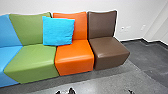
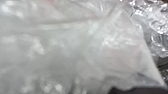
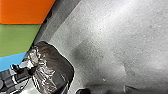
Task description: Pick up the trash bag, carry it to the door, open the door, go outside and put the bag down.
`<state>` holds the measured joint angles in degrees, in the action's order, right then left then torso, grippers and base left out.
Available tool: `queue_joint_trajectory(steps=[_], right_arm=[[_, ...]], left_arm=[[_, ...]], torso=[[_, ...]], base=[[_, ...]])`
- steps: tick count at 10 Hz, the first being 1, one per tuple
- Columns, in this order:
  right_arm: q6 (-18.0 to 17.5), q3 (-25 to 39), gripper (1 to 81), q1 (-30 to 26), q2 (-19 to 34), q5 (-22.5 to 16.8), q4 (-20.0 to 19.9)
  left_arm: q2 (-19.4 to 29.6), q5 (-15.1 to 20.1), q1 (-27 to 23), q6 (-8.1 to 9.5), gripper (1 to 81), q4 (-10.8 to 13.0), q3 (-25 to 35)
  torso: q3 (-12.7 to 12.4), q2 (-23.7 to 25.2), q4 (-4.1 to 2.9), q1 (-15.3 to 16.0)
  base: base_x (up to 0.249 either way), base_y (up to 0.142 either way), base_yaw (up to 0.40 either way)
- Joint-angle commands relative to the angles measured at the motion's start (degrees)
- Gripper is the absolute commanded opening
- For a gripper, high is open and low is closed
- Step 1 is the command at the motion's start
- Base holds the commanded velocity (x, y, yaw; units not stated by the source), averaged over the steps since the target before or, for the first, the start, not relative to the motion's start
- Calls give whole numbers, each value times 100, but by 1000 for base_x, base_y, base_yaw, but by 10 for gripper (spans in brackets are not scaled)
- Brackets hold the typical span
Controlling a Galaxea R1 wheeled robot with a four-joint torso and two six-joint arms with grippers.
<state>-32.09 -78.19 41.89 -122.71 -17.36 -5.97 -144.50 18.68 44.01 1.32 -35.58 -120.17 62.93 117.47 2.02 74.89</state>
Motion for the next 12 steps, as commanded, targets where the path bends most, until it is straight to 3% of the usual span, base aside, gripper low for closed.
queue_joint_trajectory(steps=[1, 6, 12], right_arm=[[18, 209, 811, -457, 235, -259, -123], [53, 191, 811, -325, 227, -259, -115], [88, 15, 811, 342, 262, -189, -53]], left_arm=[[403, 409, -643, -17, 10, -142, 354], [947, 462, -617, -35, 10, -133, 897], [1528, 488, -38, -167, 10, -63, 1312]], torso=[[-342, -556, 0, -358], [-912, -1635, 0, -1053], [-1590, -2920, 0, -1884]], base=[[0, 0, 0], [0, 0, 0], [0, 0, 0]])
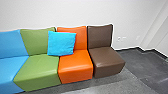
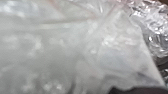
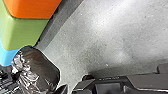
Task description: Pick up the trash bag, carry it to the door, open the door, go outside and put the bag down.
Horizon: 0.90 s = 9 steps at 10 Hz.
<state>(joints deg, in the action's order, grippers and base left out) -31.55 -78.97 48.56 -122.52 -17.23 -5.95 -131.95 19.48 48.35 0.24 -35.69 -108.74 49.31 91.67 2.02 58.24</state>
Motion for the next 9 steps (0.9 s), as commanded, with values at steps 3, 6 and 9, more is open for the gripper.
queue_joint_trajectory(steps=[3, 6, 9], right_arm=[[325, -355, 811, 237, -30, -158, -3], [623, -591, 811, 738, -179, 70, -3], [756, -627, 811, 1038, -197, 237, 15]], left_arm=[[362, 390, -76, -367, 10, -52, 257], [415, 329, 380, -674, 10, -60, 257], [555, 320, 646, -824, 10, -60, 362]], torso=[[-203, -977, 2, -636], [-271, -1591, 2, -1036], [-273, -2232, 2, -1449]], base=[[0, 0, 0], [0, 0, 0], [0, 0, 0]])
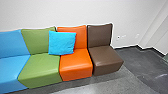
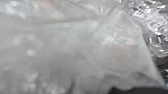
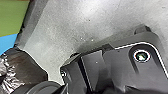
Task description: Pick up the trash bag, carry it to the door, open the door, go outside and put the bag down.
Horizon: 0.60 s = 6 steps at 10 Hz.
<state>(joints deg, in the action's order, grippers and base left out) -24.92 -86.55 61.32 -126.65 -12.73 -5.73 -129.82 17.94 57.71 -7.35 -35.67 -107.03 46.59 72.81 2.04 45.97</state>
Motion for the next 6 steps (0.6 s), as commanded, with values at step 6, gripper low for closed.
queue_joint_trajectory(steps=[6], right_arm=[[382, -772, 811, 438, -670, -142, 72]], left_arm=[[-18, 315, 446, -442, 10, -54, 245]], torso=[[-1004, -1467, 0, -944]], base=[[0, 0, 0]])
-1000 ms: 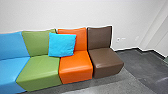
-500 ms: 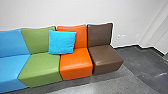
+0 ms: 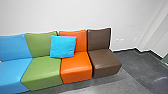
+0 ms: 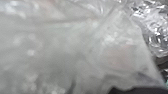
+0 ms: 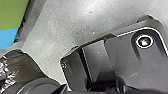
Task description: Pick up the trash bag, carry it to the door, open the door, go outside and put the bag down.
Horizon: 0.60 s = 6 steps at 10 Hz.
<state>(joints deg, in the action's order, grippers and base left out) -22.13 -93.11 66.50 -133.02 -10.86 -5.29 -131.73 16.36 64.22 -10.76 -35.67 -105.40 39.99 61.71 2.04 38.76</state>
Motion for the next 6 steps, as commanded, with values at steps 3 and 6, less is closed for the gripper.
queue_joint_trajectory(steps=[3, 6], right_arm=[[103, -461, 811, 70, -298, -329, 160], [103, -513, 811, 254, -481, -320, 300]], left_arm=[[-100, 377, 86, -242, 10, -54, -130], [-537, 377, 288, -355, 10, -45, -593]], torso=[[-960, -947, 0, -618], [-929, -1543, 0, -1027]], base=[[0, 0, 0], [0, 0, 0]])
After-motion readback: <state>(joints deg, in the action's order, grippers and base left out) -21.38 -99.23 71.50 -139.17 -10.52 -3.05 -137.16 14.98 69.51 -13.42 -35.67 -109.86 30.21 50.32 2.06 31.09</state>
